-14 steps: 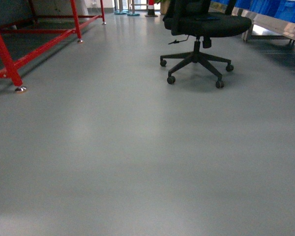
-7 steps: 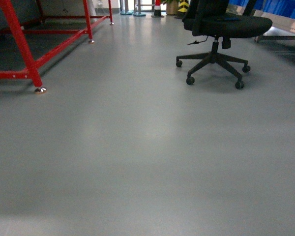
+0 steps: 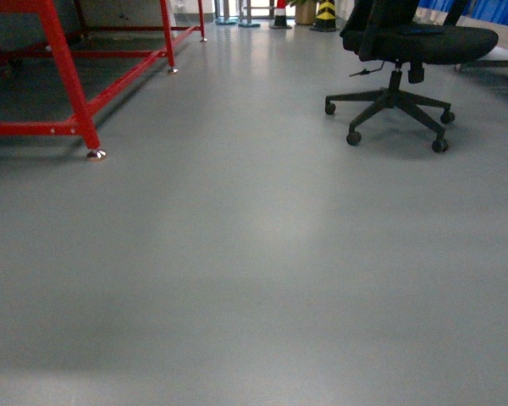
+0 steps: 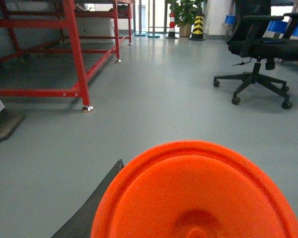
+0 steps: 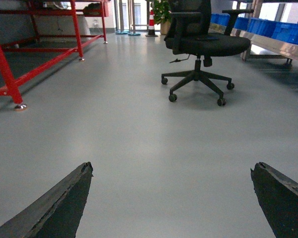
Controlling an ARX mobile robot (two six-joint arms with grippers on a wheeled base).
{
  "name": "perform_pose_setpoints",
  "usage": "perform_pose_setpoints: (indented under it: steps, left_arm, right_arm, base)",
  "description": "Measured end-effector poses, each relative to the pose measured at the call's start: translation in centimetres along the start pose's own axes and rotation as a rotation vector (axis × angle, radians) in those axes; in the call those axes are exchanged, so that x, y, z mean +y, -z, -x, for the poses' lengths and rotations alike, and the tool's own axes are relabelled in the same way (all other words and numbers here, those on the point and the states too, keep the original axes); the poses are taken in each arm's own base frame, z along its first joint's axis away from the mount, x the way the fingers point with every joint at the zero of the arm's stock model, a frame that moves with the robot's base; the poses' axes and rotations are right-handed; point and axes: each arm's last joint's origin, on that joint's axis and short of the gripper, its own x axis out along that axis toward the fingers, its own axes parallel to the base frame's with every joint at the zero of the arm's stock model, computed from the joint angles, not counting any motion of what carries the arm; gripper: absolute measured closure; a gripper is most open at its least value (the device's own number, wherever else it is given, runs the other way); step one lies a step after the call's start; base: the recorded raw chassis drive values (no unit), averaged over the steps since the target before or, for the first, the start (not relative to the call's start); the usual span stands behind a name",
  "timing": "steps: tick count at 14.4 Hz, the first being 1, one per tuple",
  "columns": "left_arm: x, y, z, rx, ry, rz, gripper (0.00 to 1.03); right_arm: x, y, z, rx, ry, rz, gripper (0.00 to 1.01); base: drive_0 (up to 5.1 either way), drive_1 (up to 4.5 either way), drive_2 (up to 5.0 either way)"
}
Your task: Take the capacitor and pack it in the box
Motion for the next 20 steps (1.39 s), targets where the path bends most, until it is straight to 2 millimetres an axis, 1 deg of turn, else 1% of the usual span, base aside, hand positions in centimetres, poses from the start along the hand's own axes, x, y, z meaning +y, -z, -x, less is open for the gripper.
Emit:
perform_pose_setpoints:
  steps: [20]
  left_arm:
    - [0.0,0.01,0.0,0.002,0.0,0.0,0.59]
  right_arm:
    - [0.01,-0.03,0.0,-0.003,-0.002,0.0,0.03]
  base:
    - [-5.1,2.35,2.4]
